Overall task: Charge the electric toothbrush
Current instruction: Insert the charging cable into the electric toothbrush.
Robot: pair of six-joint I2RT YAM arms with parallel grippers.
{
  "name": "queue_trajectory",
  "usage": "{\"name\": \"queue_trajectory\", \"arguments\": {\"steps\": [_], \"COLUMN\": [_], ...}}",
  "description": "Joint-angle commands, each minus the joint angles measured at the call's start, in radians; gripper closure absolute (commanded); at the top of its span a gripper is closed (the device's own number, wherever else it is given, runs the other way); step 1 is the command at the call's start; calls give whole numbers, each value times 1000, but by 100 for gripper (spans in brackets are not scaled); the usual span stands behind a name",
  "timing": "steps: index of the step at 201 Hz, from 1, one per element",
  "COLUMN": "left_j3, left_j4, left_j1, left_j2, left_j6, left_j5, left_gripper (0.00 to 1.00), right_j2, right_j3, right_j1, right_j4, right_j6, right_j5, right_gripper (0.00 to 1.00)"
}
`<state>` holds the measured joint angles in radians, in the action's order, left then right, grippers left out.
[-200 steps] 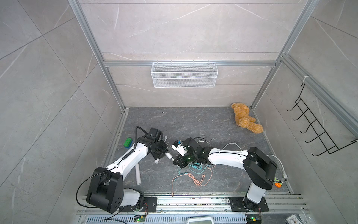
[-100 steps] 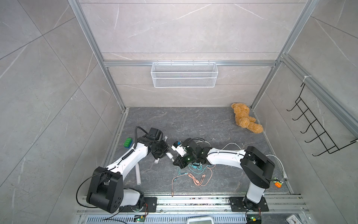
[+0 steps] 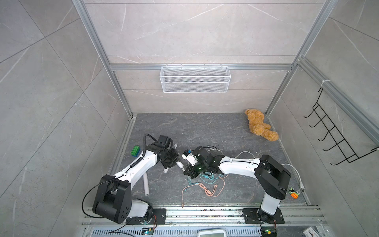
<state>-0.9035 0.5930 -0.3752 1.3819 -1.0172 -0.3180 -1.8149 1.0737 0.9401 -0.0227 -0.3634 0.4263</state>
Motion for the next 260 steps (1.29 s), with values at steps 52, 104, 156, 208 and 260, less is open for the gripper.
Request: {"name": "queue_trajectory", "arguments": {"steps": [52, 104, 156, 208, 260], "left_j3": [10, 12, 7, -6, 1], "left_j4": [13, 7, 6, 4, 1], "left_j1": [-5, -8, -7, -7, -5], "left_j2": [0, -10, -14, -26, -43], "left_j6": [29, 16, 23, 46, 38], "left_j5": [-26, -44, -55, -59, -86], "left_gripper": [100, 100, 100, 100, 100], "right_j2": [42, 10, -4, -3, -11], "right_j3": [22, 34, 50, 42, 46], "right_j1": [-6, -6, -7, -9, -16], "right_j4": [3, -6, -23, -19, -42], "right_j6": [25, 29, 41, 38, 53], "right_j5": [-17, -6, 7, 18, 15], "right_gripper": [100, 100, 100, 100, 100]}}
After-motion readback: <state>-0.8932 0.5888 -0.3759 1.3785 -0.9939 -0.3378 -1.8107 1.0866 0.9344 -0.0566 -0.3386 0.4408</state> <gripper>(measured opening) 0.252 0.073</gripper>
